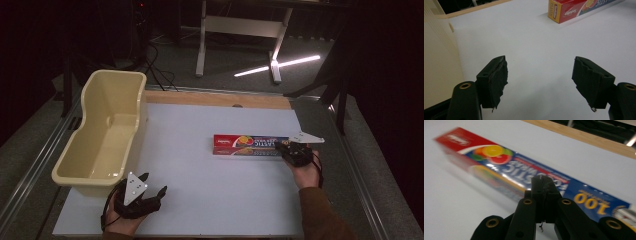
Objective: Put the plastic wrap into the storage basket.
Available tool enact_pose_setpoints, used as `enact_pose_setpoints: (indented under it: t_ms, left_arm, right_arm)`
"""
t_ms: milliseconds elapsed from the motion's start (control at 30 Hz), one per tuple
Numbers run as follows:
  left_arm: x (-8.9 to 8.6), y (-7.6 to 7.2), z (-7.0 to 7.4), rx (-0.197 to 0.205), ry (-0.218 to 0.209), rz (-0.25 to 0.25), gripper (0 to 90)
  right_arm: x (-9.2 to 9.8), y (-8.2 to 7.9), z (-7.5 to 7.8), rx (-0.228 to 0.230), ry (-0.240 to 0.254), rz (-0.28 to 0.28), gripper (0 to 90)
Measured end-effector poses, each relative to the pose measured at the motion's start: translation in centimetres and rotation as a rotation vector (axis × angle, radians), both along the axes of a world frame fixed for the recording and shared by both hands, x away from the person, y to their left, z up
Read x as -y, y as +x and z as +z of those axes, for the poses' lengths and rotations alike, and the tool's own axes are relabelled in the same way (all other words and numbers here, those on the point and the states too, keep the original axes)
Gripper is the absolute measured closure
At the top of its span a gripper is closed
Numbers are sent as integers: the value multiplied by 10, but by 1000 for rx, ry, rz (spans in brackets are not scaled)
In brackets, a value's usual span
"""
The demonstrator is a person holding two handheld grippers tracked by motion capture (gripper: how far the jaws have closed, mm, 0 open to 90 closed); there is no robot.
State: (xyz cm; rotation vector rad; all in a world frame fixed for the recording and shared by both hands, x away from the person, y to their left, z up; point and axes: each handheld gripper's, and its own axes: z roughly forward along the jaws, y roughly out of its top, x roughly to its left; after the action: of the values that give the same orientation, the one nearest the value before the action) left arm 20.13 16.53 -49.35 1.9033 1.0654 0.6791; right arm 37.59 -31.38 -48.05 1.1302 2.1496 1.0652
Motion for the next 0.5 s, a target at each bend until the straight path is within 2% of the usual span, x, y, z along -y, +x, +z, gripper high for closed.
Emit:
enact_pose_setpoints:
  t_ms: [133, 333, 433, 467, 500]
  left_arm:
    - [1, 0, -1, -1, 6, 0, 284]
    - [2, 0, 0, 2, 9, -4, 285]
    - [1, -1, 0, 3, 8, -1, 285]
    - [1, -1, 0, 4, 6, 0, 285]
    - [1, -1, 0, 4, 6, 0, 286]
  right_arm:
    - [2, 18, -1, -5, -3, -37, 898]
    - [2, 49, -7, -38, -25, -102, 899]
    - [3, 61, -7, -56, -30, -144, 898]
    - [3, 66, -7, -66, -45, -157, 898]
    - [3, 66, -7, -66, -45, -157, 898]
